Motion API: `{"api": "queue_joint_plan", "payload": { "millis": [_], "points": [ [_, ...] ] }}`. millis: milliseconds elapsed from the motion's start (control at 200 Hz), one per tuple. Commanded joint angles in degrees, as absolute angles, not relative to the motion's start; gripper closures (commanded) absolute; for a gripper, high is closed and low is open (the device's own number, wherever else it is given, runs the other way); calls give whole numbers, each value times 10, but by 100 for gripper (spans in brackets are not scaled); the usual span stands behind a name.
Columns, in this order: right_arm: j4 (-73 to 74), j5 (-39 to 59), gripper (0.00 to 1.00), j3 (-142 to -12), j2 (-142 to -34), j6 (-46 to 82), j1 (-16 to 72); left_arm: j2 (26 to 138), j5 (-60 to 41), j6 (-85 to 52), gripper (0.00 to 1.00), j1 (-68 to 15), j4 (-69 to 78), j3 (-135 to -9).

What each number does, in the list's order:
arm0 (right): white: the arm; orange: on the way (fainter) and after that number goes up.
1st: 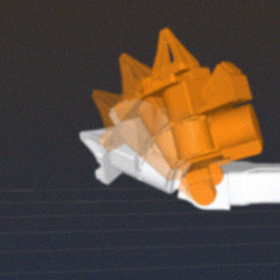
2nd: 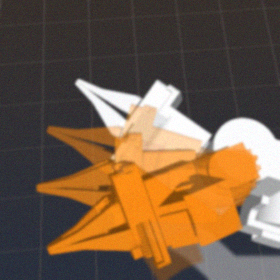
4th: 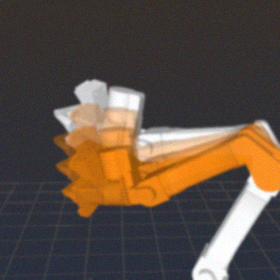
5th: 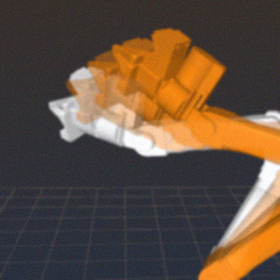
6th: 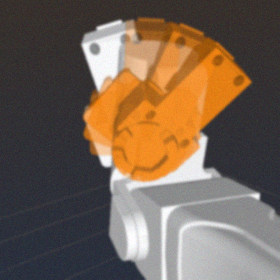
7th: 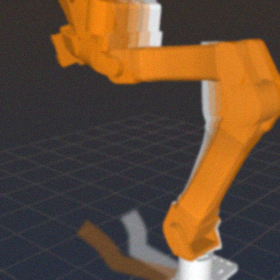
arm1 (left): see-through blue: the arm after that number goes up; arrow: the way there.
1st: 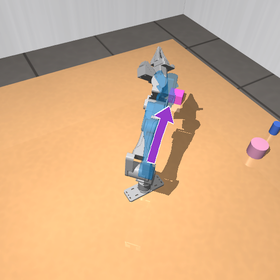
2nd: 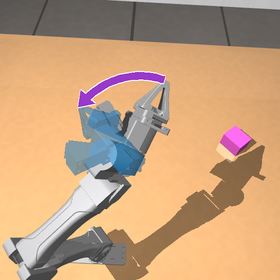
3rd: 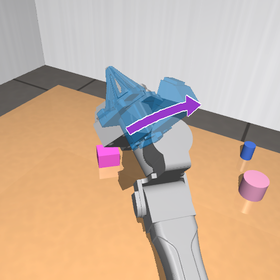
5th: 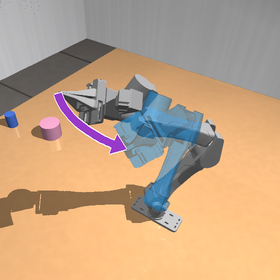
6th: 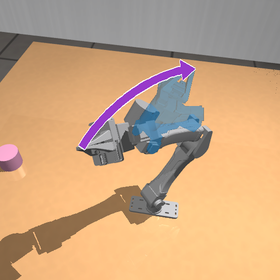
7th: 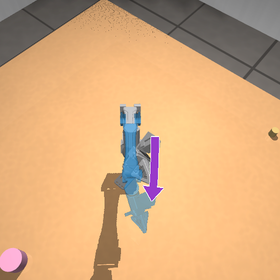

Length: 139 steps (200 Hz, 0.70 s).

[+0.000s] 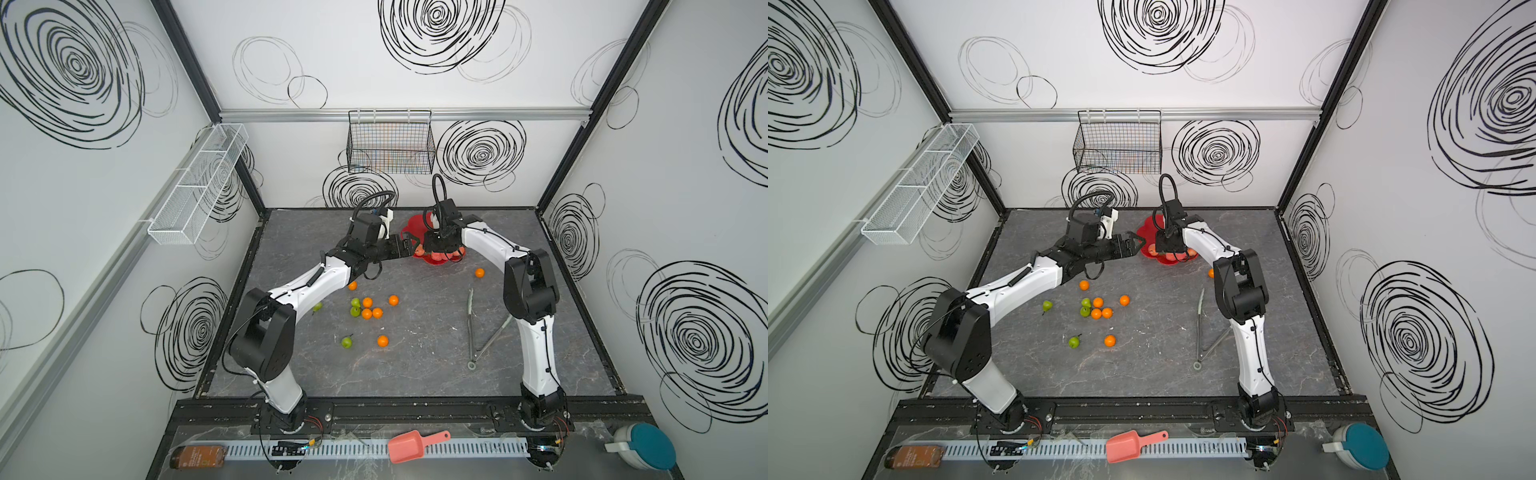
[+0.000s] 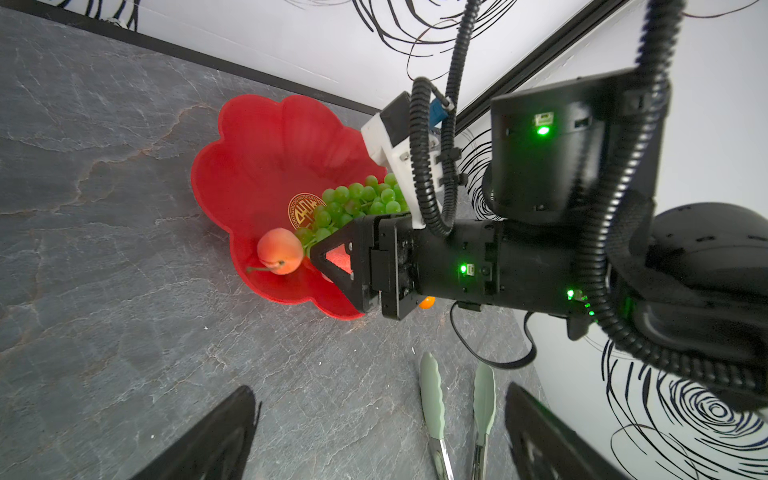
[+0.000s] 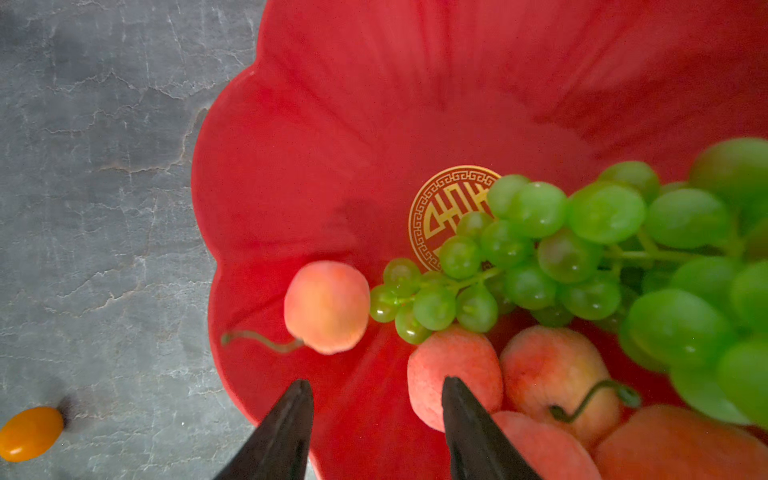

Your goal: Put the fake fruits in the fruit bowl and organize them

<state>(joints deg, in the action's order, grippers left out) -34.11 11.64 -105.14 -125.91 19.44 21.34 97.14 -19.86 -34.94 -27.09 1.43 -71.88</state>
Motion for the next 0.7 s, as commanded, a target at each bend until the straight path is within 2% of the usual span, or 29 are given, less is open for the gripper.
{"api": "queue_joint_plan", "payload": {
  "millis": [0,415,545,690],
  "points": [
    [-363,107,46,-1067,-1219,190,210,965,-206,-346,4,-272,44,-715],
    [-340,87,55,-961,-1116,199,188,968,-196,-312,4,-301,24,-727],
    [-339,79,62,-926,-1102,200,180,974,-198,-308,4,-309,20,-731],
    [-333,95,63,-904,-1105,199,173,982,-204,-310,4,-313,18,-733]
  ]
}}
